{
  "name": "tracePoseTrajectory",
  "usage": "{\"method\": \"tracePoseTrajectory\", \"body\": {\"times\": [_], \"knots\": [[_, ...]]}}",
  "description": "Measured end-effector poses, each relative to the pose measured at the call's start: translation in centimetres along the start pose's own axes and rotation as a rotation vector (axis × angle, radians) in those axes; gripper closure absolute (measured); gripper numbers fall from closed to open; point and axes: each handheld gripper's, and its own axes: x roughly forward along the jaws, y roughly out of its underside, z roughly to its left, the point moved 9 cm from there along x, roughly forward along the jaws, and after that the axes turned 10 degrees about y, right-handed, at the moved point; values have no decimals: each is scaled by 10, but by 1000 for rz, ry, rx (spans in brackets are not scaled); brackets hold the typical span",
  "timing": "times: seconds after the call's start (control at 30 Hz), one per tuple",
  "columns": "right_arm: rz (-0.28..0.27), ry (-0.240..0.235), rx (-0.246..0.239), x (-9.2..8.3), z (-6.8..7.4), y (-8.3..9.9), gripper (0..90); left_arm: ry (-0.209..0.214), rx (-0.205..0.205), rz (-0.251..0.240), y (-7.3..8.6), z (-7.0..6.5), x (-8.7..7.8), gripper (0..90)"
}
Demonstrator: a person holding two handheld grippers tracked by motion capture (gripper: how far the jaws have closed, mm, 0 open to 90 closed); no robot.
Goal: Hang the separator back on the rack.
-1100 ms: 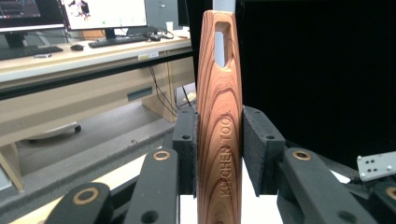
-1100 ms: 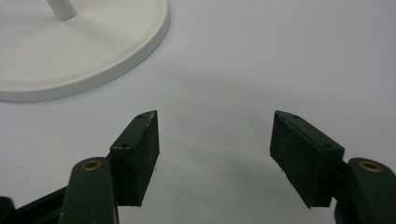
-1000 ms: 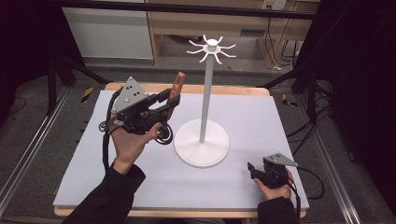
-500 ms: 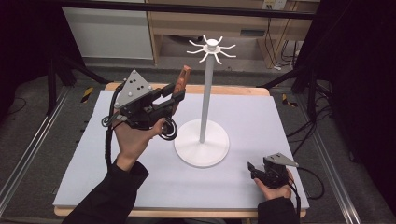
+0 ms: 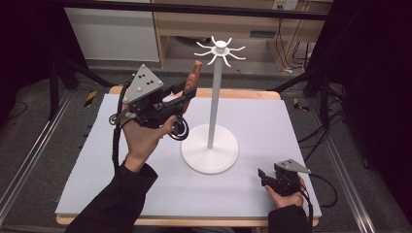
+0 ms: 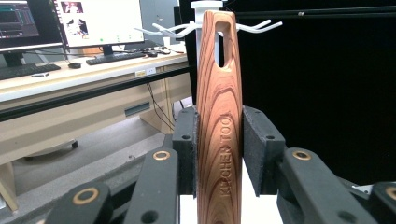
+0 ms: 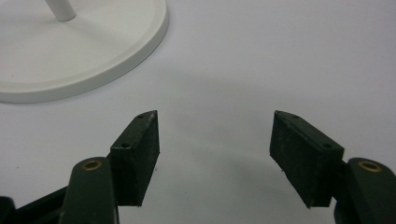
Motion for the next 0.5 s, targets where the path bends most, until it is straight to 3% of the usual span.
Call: {"method": "tracePoseTrajectory", "body": {"times": [0.5], "knots": [[-3, 2, -1, 0, -1, 0, 337, 2, 17, -4, -10, -8, 7, 679]]}}
